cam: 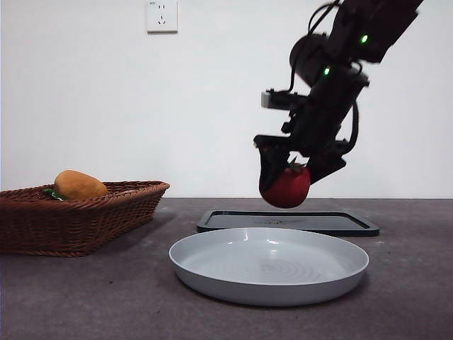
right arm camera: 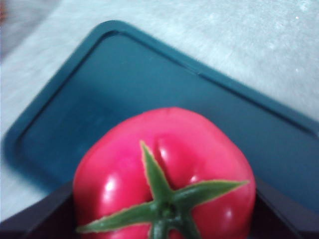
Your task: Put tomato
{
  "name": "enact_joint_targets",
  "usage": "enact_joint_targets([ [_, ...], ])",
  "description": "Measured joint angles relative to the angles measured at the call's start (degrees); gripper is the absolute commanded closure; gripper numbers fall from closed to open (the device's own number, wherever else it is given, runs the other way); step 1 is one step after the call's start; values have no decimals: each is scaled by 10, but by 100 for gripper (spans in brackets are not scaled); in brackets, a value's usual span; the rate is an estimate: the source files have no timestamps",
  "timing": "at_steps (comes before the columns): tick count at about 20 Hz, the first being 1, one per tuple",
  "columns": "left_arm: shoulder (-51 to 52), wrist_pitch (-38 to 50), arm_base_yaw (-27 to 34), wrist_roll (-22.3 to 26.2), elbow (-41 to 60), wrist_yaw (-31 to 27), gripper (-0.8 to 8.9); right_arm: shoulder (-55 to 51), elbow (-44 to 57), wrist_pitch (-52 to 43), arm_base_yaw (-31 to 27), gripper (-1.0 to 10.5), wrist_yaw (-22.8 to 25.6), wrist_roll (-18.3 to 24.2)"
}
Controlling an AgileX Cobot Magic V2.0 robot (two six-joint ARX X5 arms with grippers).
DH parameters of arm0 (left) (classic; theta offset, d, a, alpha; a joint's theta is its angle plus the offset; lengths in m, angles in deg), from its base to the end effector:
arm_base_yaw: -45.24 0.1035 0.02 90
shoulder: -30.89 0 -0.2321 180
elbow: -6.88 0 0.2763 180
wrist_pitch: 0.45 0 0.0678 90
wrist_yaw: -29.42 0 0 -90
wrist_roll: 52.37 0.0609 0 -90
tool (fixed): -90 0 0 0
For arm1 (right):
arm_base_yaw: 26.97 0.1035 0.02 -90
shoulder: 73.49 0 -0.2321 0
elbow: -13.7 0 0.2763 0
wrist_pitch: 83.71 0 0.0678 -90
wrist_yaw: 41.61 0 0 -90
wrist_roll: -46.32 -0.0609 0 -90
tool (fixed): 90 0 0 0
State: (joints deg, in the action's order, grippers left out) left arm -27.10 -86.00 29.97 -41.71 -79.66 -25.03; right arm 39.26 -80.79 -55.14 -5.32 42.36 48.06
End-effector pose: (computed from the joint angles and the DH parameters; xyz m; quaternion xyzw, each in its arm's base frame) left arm 0.1871 -0.0878 0.3339 -0.0099 0.4326 -0.4191 0.7982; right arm 0.4252 0.1756 0.1374 -0.0675 0.3903 0.2255 0.8901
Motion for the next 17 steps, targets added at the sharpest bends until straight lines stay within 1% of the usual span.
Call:
enact_joint_targets([
  [4, 0, 0, 0, 0, 0, 0, 318, 70, -63, 12, -4, 743, 0, 0],
  [8, 0, 0, 0, 0, 0, 0, 318, 78, -71, 20, -7, 742, -2, 0],
  [9, 0, 0, 0, 0, 0, 0, 317, 78, -71, 22, -7, 713, -2, 0],
  [11, 0, 0, 0, 0, 0, 0, 317, 78, -71, 26, -8, 605, -17, 0],
  [12, 0, 0, 0, 0, 0, 0, 317, 78, -72, 26, -8, 575, -24, 0],
  [13, 0, 0, 0, 0, 0, 0, 317, 78, -72, 27, -8, 522, -27, 0],
  [14, 0, 0, 0, 0, 0, 0, 317, 78, -72, 28, -8, 442, -28, 0],
  [15, 0, 0, 0, 0, 0, 0, 317, 78, -71, 30, -7, 401, -28, 0],
  [17, 0, 0, 0, 0, 0, 0, 317, 78, -72, 43, -7, 398, -28, 0],
])
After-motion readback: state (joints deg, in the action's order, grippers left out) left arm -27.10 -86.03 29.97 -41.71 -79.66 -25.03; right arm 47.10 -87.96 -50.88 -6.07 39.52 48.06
